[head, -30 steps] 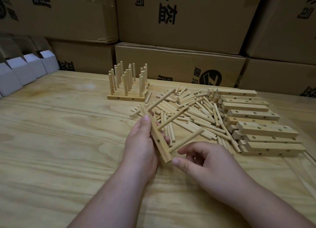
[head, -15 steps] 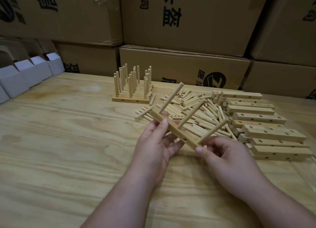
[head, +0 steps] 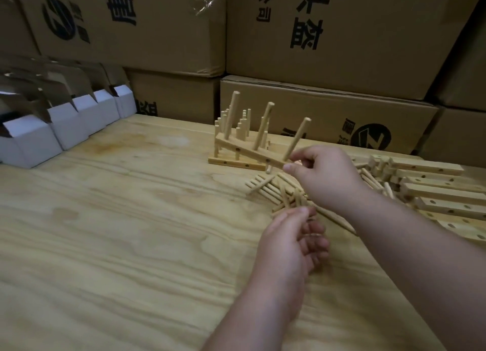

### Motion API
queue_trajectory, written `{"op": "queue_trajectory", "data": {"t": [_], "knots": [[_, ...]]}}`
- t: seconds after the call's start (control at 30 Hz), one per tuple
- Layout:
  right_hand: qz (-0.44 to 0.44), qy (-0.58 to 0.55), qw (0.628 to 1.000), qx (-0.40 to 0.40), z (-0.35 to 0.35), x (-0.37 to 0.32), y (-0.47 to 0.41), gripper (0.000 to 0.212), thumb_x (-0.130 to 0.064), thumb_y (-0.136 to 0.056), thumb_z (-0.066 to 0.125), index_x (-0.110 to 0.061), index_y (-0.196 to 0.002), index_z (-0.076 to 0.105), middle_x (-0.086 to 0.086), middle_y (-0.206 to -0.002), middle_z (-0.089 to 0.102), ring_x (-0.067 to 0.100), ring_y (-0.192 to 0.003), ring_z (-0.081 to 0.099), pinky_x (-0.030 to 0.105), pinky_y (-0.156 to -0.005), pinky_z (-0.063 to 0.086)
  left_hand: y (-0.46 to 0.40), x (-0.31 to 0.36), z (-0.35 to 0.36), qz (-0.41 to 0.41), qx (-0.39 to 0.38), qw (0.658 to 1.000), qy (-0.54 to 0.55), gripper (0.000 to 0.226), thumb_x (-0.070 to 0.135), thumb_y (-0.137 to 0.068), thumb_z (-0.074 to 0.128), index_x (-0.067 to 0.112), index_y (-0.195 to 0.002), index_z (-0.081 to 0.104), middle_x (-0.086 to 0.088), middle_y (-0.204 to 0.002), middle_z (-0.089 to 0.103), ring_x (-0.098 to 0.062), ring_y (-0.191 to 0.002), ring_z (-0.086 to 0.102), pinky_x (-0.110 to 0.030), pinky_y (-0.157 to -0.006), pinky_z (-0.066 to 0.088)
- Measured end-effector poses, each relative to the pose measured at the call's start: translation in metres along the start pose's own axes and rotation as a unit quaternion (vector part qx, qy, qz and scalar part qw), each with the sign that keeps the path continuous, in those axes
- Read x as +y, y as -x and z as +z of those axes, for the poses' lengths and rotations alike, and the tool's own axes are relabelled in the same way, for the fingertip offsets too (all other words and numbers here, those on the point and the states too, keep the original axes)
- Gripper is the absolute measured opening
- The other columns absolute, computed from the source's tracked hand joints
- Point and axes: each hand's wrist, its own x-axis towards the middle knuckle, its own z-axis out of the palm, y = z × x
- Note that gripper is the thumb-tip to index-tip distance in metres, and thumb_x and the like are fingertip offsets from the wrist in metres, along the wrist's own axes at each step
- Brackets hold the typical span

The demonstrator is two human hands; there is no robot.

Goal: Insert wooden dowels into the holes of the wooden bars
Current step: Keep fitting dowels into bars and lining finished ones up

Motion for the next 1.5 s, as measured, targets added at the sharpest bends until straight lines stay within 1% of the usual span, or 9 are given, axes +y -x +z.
{"op": "queue_trajectory", "data": {"t": [0.13, 0.3, 0.43, 0.57, 0.8, 0.9, 1.13, 1.33, 1.5], "knots": [[-0.012, 0.035, 0.998, -0.046, 0.034, 0.000, -0.040, 0.028, -0.036, -0.093, 0.069, -0.027, -0.119, 0.072, -0.017, -0.084, 0.058, 0.005, -0.080, 0.057, 0.028, -0.071, 0.045, 0.001, -0.002, -0.005, 0.005, -0.032, 0.999, -0.010, 0.029, 0.022, -0.100, 0.053, 0.020, -0.075, 0.068, -0.001, -0.061, 0.058, -0.013, -0.047, 0.052, -0.022, -0.046, 0.040], [-0.016, 0.082, 0.994, -0.067, 0.063, 0.009, -0.065, 0.027, -0.036, -0.093, 0.068, -0.024, -0.117, 0.072, -0.014, -0.079, 0.058, 0.009, -0.073, 0.056, 0.024, -0.059, 0.038, 0.002, 0.001, -0.005, 0.006, -0.059, 0.998, -0.019, 0.014, 0.034, -0.076, 0.063, 0.020, -0.078, 0.065, -0.001, -0.060, 0.059, -0.014, -0.044, 0.049, -0.021, -0.042, 0.036], [-0.011, 0.132, 0.987, -0.094, 0.076, 0.015, -0.066, 0.027, -0.036, -0.093, 0.068, -0.024, -0.117, 0.073, -0.006, -0.098, 0.069, 0.018, -0.090, 0.061, 0.031, -0.075, 0.051, 0.001, -0.001, -0.004, 0.012, -0.058, 0.998, -0.026, 0.012, 0.034, -0.070, 0.065, 0.022, -0.074, 0.065, 0.000, -0.057, 0.057, -0.013, -0.041, 0.048, -0.020, -0.042, 0.034], [-0.004, 0.155, 0.983, -0.097, 0.079, 0.016, -0.067, 0.022, -0.037, -0.093, 0.066, -0.021, -0.105, 0.076, -0.001, -0.098, 0.074, 0.022, -0.090, 0.065, 0.038, -0.084, 0.057, -0.001, -0.003, -0.004, 0.017, -0.046, 0.998, -0.044, 0.011, 0.038, -0.066, 0.068, 0.027, -0.069, 0.068, 0.001, -0.057, 0.057, -0.012, -0.041, 0.049, -0.021, -0.042, 0.034], [0.011, 0.196, 0.977, -0.080, 0.076, 0.013, -0.070, 0.019, -0.040, -0.092, 0.064, -0.027, -0.089, 0.078, -0.007, -0.083, 0.071, 0.020, -0.081, 0.064, 0.035, -0.074, 0.058, -0.002, -0.002, -0.004, 0.019, -0.047, 0.997, -0.051, 0.008, 0.035, -0.069, 0.066, 0.034, -0.062, 0.070, 0.003, -0.057, 0.057, -0.011, -0.041, 0.049, -0.020, -0.042, 0.035], [0.010, 0.193, 0.979, -0.068, 0.076, 0.012, -0.071, 0.016, -0.039, -0.090, 0.066, -0.028, -0.087, 0.077, -0.010, -0.077, 0.066, 0.018, -0.079, 0.062, 0.029, -0.065, 0.051, -0.002, -0.003, -0.004, 0.016, -0.046, 0.998, -0.044, 0.009, 0.035, -0.070, 0.066, 0.035, -0.061, 0.069, 0.004, -0.057, 0.057, -0.012, -0.041, 0.049, -0.021, -0.042, 0.035], [0.000, 0.196, 0.979, -0.063, 0.086, 0.009, -0.069, 0.022, -0.049, -0.083, 0.071, -0.028, -0.080, 0.069, -0.011, -0.073, 0.062, 0.013, -0.072, 0.058, 0.026, -0.054, 0.039, -0.003, -0.002, -0.004, 0.019, -0.033, 0.999, -0.039, 0.010, 0.034, -0.067, 0.066, 0.035, -0.057, 0.065, 0.005, -0.053, 0.051, -0.012, -0.040, 0.045, -0.021, -0.044, 0.033], [0.023, 0.200, 0.977, -0.066, 0.089, 0.005, -0.077, 0.018, -0.043, -0.082, 0.075, -0.029, -0.075, 0.065, -0.010, -0.076, 0.065, 0.017, -0.079, 0.062, 0.031, -0.064, 0.052, -0.004, -0.003, -0.005, 0.032, -0.021, 0.999, -0.037, 0.012, 0.043, -0.054, 0.070, 0.034, -0.059, 0.064, 0.005, -0.054, 0.050, -0.012, -0.043, 0.044, -0.026, -0.047, 0.032], [0.010, 0.186, 0.981, -0.050, 0.092, 0.010, -0.073, 0.016, -0.038, -0.083, 0.071, -0.030, -0.072, 0.062, -0.014, -0.074, 0.061, 0.016, -0.078, 0.060, 0.031, -0.064, 0.045, -0.003, -0.003, -0.005, 0.041, -0.023, 0.998, -0.045, 0.018, 0.046, -0.050, 0.071, 0.034, -0.060, 0.064, 0.005, -0.055, 0.050, -0.012, -0.043, 0.044, -0.025, -0.047, 0.032]]}}
